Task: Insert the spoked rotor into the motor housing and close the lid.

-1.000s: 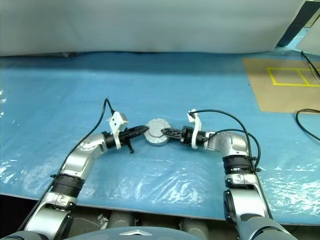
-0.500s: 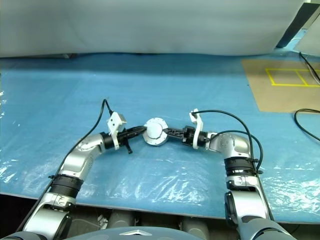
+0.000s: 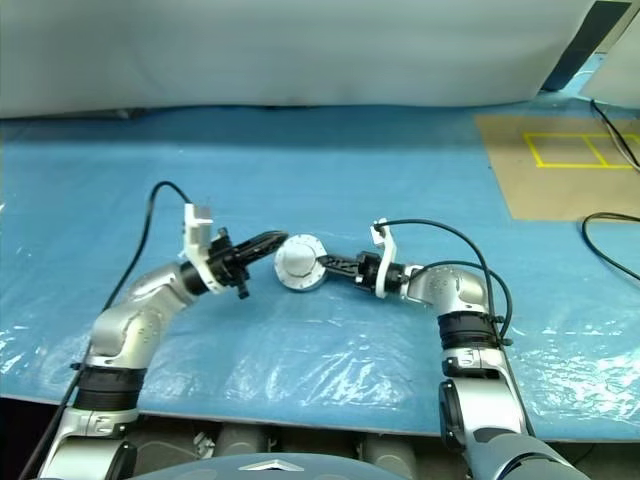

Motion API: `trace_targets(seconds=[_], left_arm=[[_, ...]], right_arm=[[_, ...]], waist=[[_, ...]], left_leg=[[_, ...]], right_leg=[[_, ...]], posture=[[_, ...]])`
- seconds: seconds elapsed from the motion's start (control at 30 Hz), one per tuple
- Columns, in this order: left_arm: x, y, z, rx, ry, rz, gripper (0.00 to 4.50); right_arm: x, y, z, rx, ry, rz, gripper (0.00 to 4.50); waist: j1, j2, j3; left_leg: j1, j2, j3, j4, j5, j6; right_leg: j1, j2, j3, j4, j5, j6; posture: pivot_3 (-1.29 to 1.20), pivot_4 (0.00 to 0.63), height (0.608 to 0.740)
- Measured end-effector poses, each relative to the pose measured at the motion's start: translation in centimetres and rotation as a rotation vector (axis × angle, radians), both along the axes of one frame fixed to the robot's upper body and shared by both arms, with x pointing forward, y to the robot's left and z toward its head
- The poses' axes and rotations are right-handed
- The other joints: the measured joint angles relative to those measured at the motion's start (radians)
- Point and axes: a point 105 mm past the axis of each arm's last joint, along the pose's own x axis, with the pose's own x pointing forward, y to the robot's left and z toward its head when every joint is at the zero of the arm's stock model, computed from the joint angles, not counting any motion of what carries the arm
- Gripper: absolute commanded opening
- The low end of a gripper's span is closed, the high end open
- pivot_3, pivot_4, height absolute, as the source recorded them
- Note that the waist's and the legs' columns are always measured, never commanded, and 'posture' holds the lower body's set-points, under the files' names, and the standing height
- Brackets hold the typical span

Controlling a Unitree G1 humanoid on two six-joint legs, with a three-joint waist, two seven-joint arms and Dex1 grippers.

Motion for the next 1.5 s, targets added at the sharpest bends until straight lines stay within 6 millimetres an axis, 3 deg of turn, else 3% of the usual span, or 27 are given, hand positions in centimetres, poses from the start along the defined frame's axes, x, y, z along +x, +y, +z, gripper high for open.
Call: trace_targets(seconds=[0.2, 0.3, 0.53, 0.77, 1.1, 1.3, 1.5], left_arm=[[1.0, 3.8, -0.1, -0.151, 0.113, 0.157, 0.0], [0.7, 5.0, -0.9, -0.207, 0.162, 0.189, 0.0], [-0.2, 6.8, -3.4, -0.377, 0.331, 0.247, 2.23], [-0.3, 8.7, 0.2, -0.678, 0.321, 0.244, 4.49], [-2.4, 5.6, -1.8, -0.63, 0.537, 0.074, 4.49], [-1.6, 5.5, -2.6, -0.649, 0.588, 0.059, 4.49], [-0.7, 3.4, -1.8, -0.706, 0.595, -0.052, 4.49]], right_arm=[[0.0, 0.2, 0.8, 0.103, 0.093, -0.032, 1.17], [0.1, 1.2, 2.4, 0.187, 0.121, -0.02, 1.17], [0.3, 4.2, 8.7, 0.325, 0.016, 0.066, 1.17], [0.5, 3.9, 8.6, 0.299, 0.038, 0.035, 1.17], [0.8, 3.7, 8.5, 0.296, 0.052, 0.021, 1.17], [0.8, 3.8, 8.8, 0.302, 0.046, 0.027, 1.17], [0.7, 4.0, 8.8, 0.305, 0.049, 0.036, 1.17]], waist=[[0.001, 0.0, 0.001], [0.001, 0.0, 0.001], [0.008, -0.001, 0.001], [0.03, -0.002, 0.002], [0.029, -0.003, 0.003], [0.031, -0.003, 0.003], [0.031, -0.003, 0.003]], left_leg=[[-0.004, 0.0, 0.0, 0.001, 0.0, 0.0], [-0.011, 0.0, 0.0, 0.001, 0.001, 0.0], [-0.013, -0.001, 0.0, 0.001, 0.0, -0.001], [-0.012, -0.001, -0.001, 0.002, -0.002, -0.005], [-0.012, -0.001, -0.002, 0.003, -0.003, -0.006], [-0.012, 0.0, -0.003, 0.007, -0.003, -0.007], [-0.012, 0.0, -0.004, 0.011, -0.003, -0.007]], right_leg=[[-0.003, 0.0, 0.0, -0.001, 0.0, 0.0], [-0.011, 0.0, 0.0, 0.001, 0.003, 0.005], [-0.012, 0.003, -0.001, 0.0, 0.003, 0.004], [-0.011, 0.003, -0.001, 0.002, 0.003, 0.005], [-0.011, 0.006, 0.0, 0.002, 0.003, 0.005], [-0.01, 0.006, 0.0, 0.005, 0.003, 0.006], [-0.009, 0.006, 0.0, 0.008, 0.003, 0.006]], posture=[[0.0, 0.15, 0.74], [0.0, 0.15, 0.74], [0.0, 0.15, 0.74], [0.0, 0.15, 0.74], [0.0, 0.15, 0.74], [0.0, 0.15, 0.74], [0.0, 0.15, 0.74]])
